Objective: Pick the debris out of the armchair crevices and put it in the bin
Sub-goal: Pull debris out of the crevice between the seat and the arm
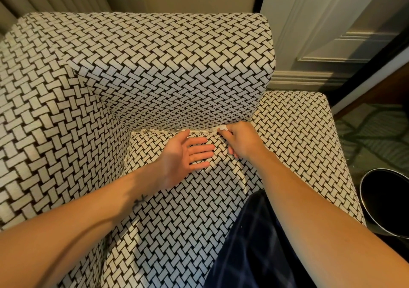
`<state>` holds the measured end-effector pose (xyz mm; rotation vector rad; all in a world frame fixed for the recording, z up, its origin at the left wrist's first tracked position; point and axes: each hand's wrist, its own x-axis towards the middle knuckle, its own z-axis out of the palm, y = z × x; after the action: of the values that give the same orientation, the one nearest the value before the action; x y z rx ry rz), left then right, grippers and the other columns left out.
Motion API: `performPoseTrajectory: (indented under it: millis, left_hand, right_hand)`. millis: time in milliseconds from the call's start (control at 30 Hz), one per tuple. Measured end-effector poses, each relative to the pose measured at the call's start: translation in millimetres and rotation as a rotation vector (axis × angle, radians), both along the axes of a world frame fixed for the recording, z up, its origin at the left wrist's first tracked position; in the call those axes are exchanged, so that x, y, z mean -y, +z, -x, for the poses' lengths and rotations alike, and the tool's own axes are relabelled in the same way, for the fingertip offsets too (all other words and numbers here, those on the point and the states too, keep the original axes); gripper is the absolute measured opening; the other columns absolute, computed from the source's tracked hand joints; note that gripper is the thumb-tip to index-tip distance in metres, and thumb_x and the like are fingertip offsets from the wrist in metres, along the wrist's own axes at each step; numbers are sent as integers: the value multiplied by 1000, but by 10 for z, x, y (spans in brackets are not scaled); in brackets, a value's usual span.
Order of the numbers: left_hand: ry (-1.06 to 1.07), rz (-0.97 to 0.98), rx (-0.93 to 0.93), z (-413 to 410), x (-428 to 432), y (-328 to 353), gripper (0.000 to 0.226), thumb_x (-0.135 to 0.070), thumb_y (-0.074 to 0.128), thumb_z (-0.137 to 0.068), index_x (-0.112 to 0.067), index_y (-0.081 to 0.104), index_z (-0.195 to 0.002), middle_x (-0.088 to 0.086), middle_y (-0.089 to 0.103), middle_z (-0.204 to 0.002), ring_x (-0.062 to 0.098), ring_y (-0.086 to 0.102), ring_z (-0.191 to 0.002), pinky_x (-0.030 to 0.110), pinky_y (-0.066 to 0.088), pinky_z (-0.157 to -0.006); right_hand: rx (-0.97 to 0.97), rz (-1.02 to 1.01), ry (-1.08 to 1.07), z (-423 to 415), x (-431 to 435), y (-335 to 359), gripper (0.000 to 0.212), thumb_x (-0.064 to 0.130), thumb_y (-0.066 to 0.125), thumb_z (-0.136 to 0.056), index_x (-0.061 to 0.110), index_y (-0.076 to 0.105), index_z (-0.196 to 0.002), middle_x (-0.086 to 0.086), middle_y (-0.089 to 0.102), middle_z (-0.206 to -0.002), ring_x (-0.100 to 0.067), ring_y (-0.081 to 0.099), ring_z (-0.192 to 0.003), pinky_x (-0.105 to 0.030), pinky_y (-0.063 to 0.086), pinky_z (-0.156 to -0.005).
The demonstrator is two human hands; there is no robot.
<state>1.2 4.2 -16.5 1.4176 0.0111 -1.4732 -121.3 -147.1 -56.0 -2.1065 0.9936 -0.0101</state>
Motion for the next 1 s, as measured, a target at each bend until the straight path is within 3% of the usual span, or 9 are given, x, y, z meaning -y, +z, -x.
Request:
performPoseTrajectory:
  millis: [100,300,433,500,567,700,800,867,1000]
  left_hand:
    - [5,1,-3,-2,-6,-6,60,-50,25,-108,-6,58,-131,16,73,-121,31,66,-119,51,48,-106]
    - [71,7,-7,-17,12,-18,52,-44,30,-108,-7,57,-133,18,69,-126,32,65,-119,51,51,-103]
    - [122,30,5,-26,17,-12,45,-39,35,-108,-10,55,-136,16,65,-132,31,64,-120,51,51,-104]
    - [143,55,11,-31,11,-11,40,-35,40,-107,-12,55,-137,15,63,-135,31,64,-120,51,52,-103]
    - [156,83,13,-30,9,-6,38,-29,48,-104,-14,54,-139,14,61,-136,30,65,-119,50,55,-100]
    - [112,102,-11,-26,10,21,39,-22,55,-101,-9,56,-138,12,63,-126,24,67,-109,43,57,-98]
    - [19,86,-17,-17,11,16,34,-11,55,-101,-2,57,-133,16,65,-127,25,67,-113,36,57,-96]
    - [-23,51,29,-9,12,-4,30,-7,52,-101,-2,61,-129,16,68,-125,25,67,-116,34,55,-99]
    - [2,-89,204,-34,12,-54,26,-3,55,-99,-11,70,-119,11,70,-120,22,67,-113,34,53,-103]
  right_hand:
    - [9,58,39,-17,-9,20,33,27,51,-106,14,69,-83,-2,70,-60,-13,66,-45,-24,52,-51]
    - [52,190,114,73,-14,83,26,27,53,-104,17,75,-93,8,72,-67,-4,67,-54,-36,60,-67]
    - [176,194,113,156,-78,223,21,26,55,-104,21,76,-101,10,71,-66,-3,64,-53,-29,57,-61]
    - [206,187,174,189,-141,308,17,32,57,-103,31,74,-99,11,68,-64,-1,59,-50,-21,46,-53]
    - [121,147,261,170,-226,373,17,40,59,-100,39,74,-108,14,67,-66,1,55,-48,-18,39,-53]
    - [28,31,299,66,-339,393,14,44,60,-99,42,72,-94,13,66,-68,1,50,-49,-19,39,-53]
    - [64,-90,304,33,-385,374,14,35,62,-99,44,69,-91,11,68,-75,-6,55,-59,-23,44,-56]
    - [67,-148,278,25,-385,359,30,25,62,-99,51,59,-85,12,68,-82,-10,62,-69,-23,52,-62]
    - [51,-202,201,48,-337,314,13,20,61,-100,33,63,-100,2,67,-88,-9,55,-66,-20,45,-59]
